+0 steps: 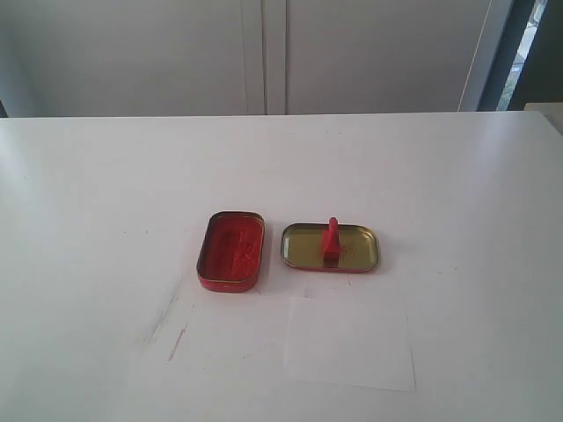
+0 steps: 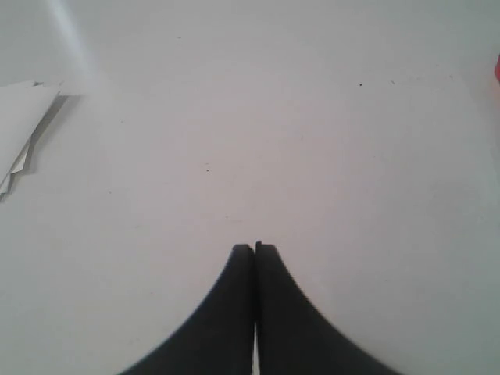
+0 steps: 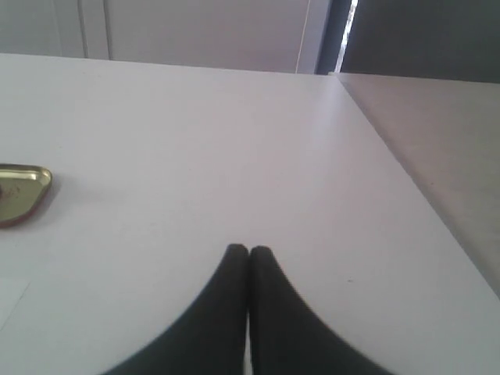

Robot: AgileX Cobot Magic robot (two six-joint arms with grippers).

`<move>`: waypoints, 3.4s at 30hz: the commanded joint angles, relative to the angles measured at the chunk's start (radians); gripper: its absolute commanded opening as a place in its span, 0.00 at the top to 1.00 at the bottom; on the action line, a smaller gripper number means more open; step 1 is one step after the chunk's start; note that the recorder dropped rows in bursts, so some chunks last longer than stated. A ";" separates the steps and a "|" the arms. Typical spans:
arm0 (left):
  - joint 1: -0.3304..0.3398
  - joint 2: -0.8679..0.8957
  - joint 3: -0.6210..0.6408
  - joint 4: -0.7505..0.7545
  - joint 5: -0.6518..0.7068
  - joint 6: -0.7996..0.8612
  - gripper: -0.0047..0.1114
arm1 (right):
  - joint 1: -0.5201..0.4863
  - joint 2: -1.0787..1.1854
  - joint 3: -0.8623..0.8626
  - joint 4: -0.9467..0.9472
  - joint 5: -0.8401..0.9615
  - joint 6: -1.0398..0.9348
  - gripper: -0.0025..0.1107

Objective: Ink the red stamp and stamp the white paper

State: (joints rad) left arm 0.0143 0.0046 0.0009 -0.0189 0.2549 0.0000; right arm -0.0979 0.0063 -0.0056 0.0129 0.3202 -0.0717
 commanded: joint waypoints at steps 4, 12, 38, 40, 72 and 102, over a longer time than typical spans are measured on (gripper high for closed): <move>-0.004 -0.005 -0.001 -0.003 -0.001 0.000 0.96 | -0.003 -0.006 0.006 -0.007 -0.194 0.000 0.98; -0.004 -0.005 -0.001 -0.003 -0.001 0.000 0.96 | -0.003 -0.006 0.006 -0.007 -0.363 0.000 0.98; -0.004 -0.005 -0.001 -0.003 -0.001 0.000 0.96 | -0.003 -0.006 -0.090 -0.007 -0.239 0.005 0.98; -0.004 -0.005 -0.001 -0.003 -0.001 0.000 0.96 | -0.003 -0.006 -0.120 -0.007 -0.202 0.025 0.98; -0.004 -0.005 -0.001 -0.003 -0.001 0.000 0.96 | -0.003 0.438 -0.577 -0.007 0.366 0.164 0.98; -0.004 -0.005 -0.001 -0.003 -0.001 0.000 0.96 | -0.003 0.854 -0.762 -0.007 0.535 0.182 0.98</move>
State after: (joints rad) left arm 0.0143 0.0046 0.0009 -0.0189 0.2549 0.0000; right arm -0.0979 0.7950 -0.7351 0.0129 0.8457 0.1063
